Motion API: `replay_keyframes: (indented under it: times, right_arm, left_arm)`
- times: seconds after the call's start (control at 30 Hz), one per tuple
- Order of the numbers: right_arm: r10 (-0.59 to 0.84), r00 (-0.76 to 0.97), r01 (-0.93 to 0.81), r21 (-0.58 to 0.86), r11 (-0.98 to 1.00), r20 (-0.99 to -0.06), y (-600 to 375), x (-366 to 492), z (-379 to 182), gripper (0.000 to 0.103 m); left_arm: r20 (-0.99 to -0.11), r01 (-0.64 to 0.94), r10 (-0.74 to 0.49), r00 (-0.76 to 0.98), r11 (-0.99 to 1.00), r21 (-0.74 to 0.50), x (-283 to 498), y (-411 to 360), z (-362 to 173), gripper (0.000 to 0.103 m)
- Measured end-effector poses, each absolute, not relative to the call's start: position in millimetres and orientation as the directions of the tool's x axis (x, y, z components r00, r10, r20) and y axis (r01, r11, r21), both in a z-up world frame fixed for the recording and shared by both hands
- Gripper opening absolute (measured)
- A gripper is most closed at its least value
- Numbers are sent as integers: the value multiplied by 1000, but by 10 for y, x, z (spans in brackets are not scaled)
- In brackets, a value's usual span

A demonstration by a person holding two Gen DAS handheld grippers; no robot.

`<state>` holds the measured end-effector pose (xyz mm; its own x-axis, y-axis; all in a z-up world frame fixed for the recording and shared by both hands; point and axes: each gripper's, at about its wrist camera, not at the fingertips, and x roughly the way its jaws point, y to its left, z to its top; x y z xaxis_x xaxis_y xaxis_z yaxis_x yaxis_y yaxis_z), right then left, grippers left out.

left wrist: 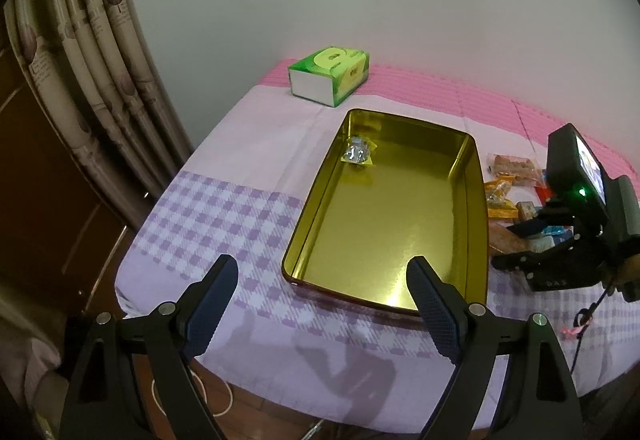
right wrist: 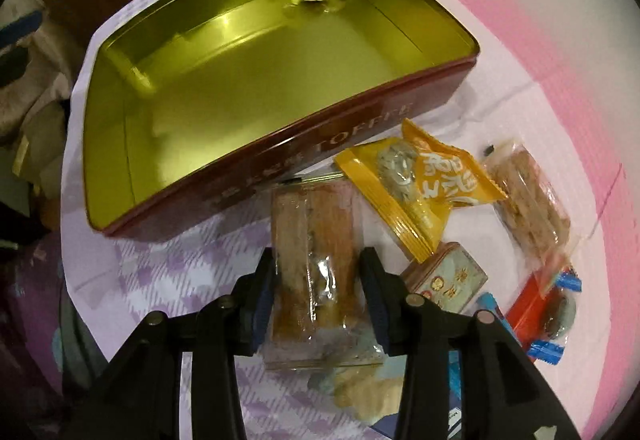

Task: Organize snacks
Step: 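Grasp the clear bag of brown cake with the right gripper, then lower the brown cake bag into the gold tin and open the right gripper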

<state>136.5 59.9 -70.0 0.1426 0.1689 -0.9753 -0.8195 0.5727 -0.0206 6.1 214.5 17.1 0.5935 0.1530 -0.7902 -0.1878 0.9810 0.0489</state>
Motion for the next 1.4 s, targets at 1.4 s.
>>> replay_keyframes:
  times: [1.4]
  right_arm:
    - [487, 248, -299, 412, 861, -837, 1117, 2047, -462, 34]
  left_arm:
    - [-761, -260, 310, 570, 947, 192, 35, 2134, 147, 99]
